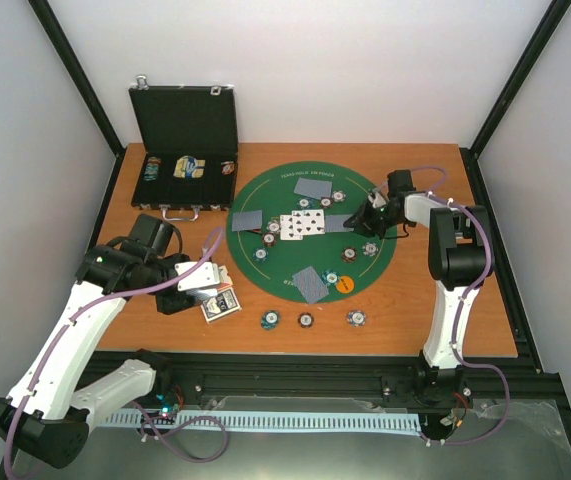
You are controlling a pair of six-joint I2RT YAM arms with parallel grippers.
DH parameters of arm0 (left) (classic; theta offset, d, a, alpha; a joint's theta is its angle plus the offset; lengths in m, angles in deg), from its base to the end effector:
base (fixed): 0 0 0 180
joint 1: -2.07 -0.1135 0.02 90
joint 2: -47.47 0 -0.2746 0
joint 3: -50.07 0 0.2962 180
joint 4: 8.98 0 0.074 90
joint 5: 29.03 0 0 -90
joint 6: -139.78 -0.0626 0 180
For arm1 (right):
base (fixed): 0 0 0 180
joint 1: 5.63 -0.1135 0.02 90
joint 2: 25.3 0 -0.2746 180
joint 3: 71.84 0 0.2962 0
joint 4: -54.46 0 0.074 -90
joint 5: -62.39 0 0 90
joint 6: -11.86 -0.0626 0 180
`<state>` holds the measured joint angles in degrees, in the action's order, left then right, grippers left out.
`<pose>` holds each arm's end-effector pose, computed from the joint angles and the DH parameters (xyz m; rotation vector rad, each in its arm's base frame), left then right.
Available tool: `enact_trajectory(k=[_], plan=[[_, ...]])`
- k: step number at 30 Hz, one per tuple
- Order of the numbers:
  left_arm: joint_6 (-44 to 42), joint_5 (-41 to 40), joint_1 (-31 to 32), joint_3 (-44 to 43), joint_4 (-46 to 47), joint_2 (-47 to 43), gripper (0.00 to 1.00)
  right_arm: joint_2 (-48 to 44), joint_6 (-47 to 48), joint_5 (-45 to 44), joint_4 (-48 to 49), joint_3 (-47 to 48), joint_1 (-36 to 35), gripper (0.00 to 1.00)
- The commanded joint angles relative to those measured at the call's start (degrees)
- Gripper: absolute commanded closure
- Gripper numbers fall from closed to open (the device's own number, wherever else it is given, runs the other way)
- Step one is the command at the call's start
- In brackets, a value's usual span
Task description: Distribute texas hold em gaming equipment
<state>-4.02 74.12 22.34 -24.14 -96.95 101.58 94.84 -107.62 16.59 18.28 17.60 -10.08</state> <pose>0.1714 -0.0785 0.3127 1.6771 2.1215 -0.1459 0.4545 0.0791 0.0904 0.3704 2.7154 1.2238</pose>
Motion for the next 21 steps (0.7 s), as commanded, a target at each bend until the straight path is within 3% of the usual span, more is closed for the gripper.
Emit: enact_trajectory(k=[1,8,14,21], plan=[[0.80,0.50,0.03,-0.68,0.28,-0.71,0.83,0.85,2.22,-6.56,-4.94,2.39,0.54,0.77],[0.73,0.49,0.03,-1.01,0.16,-0.66,0.83,-3.07,2.21,-14.67,-8.21,2.76,0.35,0.48],[0.62,0.21,0.03,-0.70,0.06,-0.79,0.83,-9.54,1.29,-14.24,-7.20,0.69,-0.87,0.36],[0.69,-0.23,0.03,-0.89,-0.15,-0.58,0.83,-20.87,-3.35,-6.71,1.51,-7.53,-14.09,0.25]])
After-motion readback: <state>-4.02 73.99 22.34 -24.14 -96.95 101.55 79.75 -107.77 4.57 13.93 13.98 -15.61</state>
